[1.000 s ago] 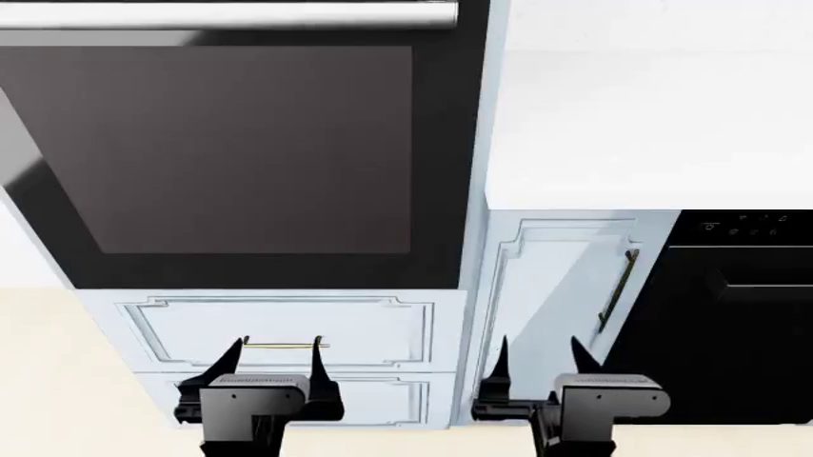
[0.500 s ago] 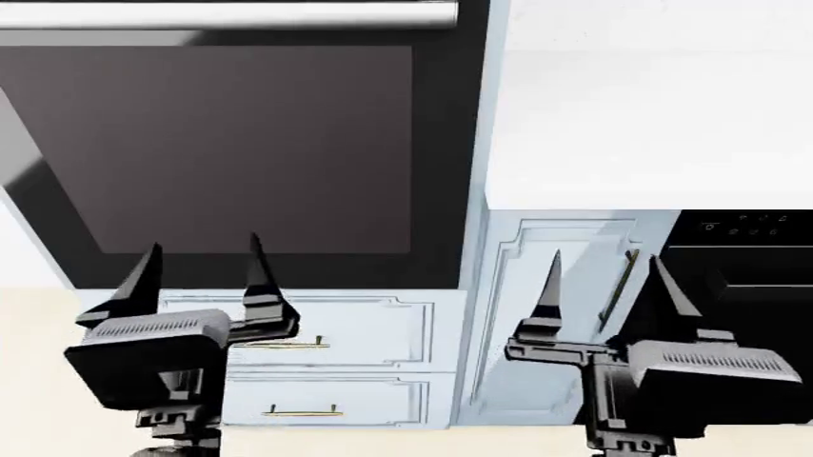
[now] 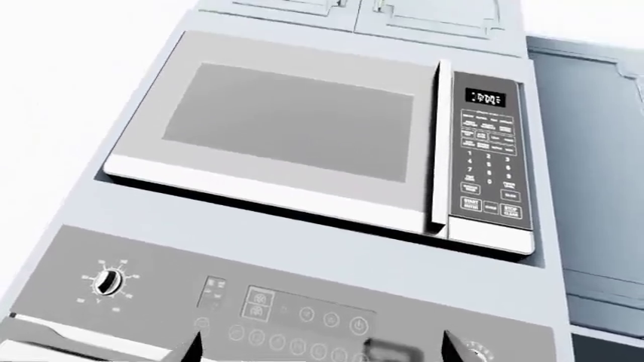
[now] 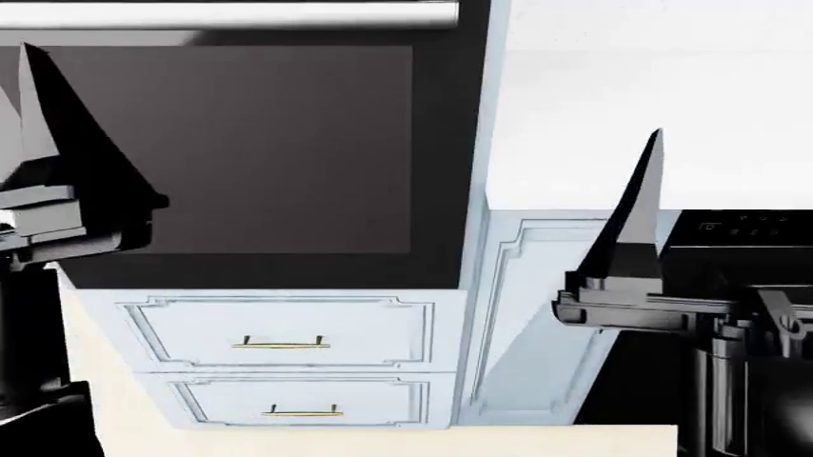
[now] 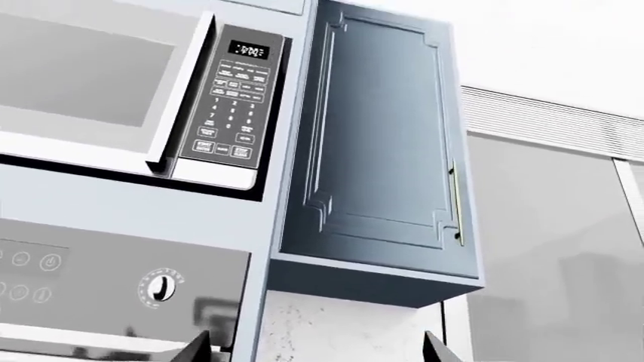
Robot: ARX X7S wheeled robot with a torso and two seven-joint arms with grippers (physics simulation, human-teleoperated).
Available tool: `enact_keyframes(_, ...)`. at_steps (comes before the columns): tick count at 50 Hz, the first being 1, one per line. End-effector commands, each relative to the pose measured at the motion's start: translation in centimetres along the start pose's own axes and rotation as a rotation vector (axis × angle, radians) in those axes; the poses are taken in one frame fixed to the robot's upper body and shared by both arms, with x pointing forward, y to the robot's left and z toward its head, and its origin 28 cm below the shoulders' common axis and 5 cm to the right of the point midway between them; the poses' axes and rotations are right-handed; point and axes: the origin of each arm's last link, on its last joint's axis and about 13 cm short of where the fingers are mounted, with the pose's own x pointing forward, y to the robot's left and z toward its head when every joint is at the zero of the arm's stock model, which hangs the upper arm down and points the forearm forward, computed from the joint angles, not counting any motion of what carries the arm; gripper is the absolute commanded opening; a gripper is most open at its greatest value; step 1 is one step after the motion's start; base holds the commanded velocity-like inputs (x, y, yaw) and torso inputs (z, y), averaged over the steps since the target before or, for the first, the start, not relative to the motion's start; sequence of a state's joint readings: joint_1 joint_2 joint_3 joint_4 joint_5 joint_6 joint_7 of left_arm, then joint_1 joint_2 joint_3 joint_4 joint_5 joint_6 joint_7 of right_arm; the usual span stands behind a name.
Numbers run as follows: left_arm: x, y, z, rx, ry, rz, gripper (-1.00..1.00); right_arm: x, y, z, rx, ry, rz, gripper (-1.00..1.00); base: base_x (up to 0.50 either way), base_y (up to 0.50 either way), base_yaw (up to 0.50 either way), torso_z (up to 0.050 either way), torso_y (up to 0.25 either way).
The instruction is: Preheat the oven by turning the temperature knob.
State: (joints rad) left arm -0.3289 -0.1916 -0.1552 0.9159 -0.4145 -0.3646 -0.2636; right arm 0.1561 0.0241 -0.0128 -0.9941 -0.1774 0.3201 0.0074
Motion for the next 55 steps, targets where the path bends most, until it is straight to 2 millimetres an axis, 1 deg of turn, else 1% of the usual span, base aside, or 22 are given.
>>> enact_keyframes(1,0.20,-0.31,1.95,-0.017,-0.090,-0.020,1.00,0.18,-0.32,1.27,-0.008,-0.078,-0.005,1.00,0.00,0.23,0.00,0.000,0.000)
enact_keyframes(30,0.00,-0.40,2.46,-0.025,-0.099,-0.029,1.00,-0.03,-0.11,1.33,-0.004,-0.083,0.008,1.00,0.00,0.38,0.00,0.000,0.000)
enact_keyframes(55,0.03,-0.43,2.48,-0.025,-0.098,-0.030,1.00,-0.08,-0.12,1.32,-0.005,-0.081,0.011,1.00,0.00,0.39,0.00,0.000,0.000)
